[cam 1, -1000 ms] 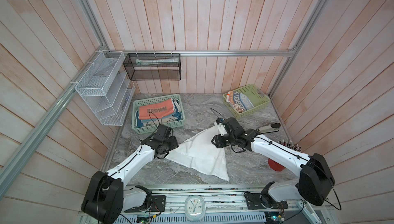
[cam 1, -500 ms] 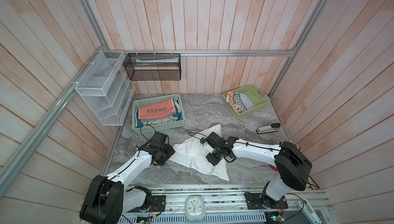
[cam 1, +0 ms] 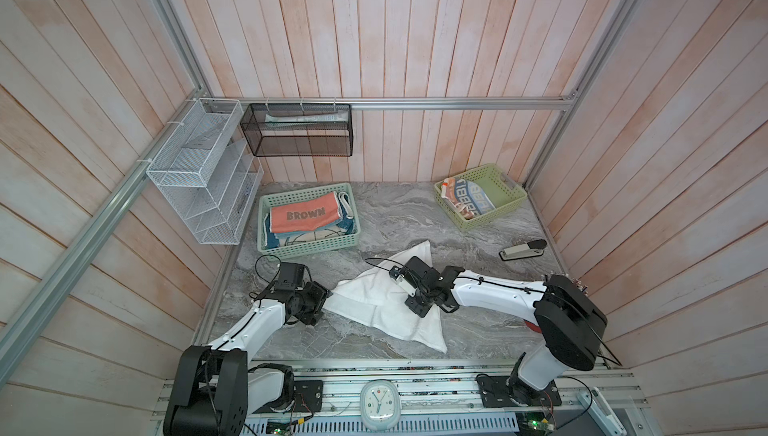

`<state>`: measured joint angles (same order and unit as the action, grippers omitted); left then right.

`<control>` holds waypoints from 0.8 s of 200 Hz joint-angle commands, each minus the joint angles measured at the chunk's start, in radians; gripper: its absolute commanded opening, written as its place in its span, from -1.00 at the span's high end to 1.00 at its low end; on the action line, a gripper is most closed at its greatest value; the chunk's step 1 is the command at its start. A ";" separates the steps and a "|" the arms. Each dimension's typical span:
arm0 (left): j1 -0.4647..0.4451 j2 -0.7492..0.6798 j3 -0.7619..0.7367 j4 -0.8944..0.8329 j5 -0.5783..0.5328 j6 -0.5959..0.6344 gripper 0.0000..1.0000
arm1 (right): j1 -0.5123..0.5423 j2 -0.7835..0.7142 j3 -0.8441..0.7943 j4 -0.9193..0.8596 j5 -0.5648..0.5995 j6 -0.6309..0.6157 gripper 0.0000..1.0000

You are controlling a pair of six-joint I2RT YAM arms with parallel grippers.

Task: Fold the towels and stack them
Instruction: 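Grasp two corners of the white towel with the left and right grippers, then lift the white towel high with both grippers, stretching its edge apart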

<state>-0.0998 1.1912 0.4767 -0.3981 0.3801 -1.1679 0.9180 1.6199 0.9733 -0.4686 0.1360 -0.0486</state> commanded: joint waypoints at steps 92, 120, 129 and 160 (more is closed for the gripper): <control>0.014 -0.102 -0.064 0.141 0.055 -0.282 -0.35 | 0.015 -0.304 0.003 0.094 0.137 -0.051 1.00; 0.001 -0.044 -0.085 0.242 0.071 -0.320 -0.35 | 0.015 -0.346 -0.018 0.117 0.127 -0.057 1.00; -0.016 -0.019 -0.086 0.277 0.082 -0.337 -0.32 | 0.015 -0.348 -0.013 0.115 0.123 -0.054 1.00; -0.097 0.062 -0.055 0.327 0.084 -0.350 -0.05 | 0.015 -0.347 0.015 0.080 0.118 -0.039 1.00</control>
<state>-0.1497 1.2106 0.4122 -0.1558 0.4454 -1.4841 0.9272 1.2793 0.9764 -0.3683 0.2497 -0.0910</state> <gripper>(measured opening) 0.598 0.058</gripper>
